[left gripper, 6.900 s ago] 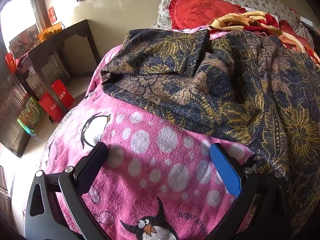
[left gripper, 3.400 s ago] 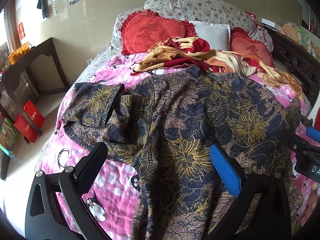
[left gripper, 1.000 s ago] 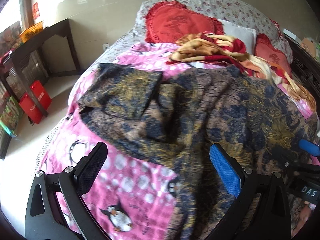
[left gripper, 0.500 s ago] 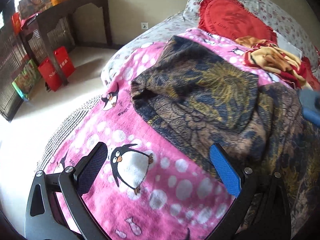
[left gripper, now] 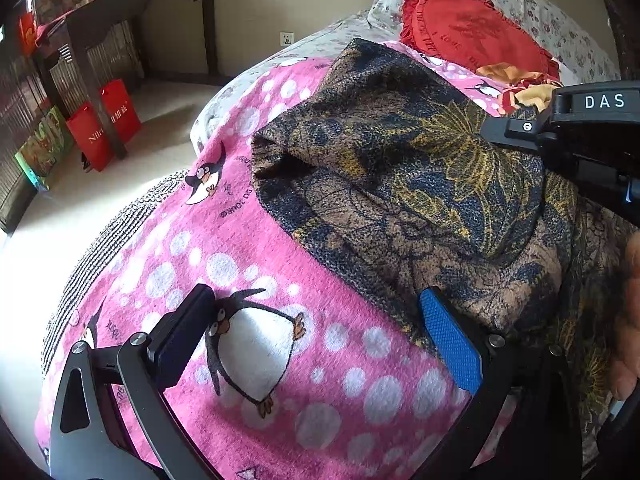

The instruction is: Fold small clothes

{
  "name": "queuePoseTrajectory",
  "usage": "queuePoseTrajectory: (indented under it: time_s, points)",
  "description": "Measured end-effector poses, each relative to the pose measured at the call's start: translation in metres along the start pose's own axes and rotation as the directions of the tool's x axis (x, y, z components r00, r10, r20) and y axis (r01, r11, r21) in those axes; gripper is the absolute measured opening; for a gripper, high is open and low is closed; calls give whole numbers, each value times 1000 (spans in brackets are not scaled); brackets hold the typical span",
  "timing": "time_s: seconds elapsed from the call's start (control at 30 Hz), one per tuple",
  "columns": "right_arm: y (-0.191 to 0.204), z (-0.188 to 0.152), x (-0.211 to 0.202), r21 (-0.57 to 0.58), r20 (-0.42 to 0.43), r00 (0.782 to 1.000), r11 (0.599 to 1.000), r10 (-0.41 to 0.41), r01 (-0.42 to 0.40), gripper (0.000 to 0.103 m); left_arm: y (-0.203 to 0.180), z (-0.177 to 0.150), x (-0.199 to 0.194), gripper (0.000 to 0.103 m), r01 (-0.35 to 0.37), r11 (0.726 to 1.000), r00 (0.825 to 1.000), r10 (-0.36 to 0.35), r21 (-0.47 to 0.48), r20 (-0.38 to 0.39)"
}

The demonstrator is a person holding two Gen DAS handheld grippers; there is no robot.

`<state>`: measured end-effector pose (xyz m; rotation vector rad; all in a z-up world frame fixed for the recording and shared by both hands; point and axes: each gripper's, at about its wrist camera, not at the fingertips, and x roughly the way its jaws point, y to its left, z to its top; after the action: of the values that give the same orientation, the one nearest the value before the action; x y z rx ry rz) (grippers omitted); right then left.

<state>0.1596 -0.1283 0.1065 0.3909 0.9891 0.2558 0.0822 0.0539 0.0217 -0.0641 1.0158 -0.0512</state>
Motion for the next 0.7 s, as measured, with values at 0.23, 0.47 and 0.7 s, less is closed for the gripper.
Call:
queuePoseTrajectory:
  time_s: [0.23, 0.47, 0.7]
  points:
    - [12, 13, -100, -54, 169, 982, 995, 86, -78, 4, -8, -7, -26, 103, -33, 998, 998, 31, 44, 61]
    - [-43, 5, -213, 35, 259, 962, 995, 84, -97, 4, -30, -24, -54, 103, -22, 993, 995, 10, 118, 100]
    - [-131, -42, -285, 185, 267, 958, 981, -105, 56, 4, -54, -51, -83, 103, 28, 979, 991, -53, 202, 121]
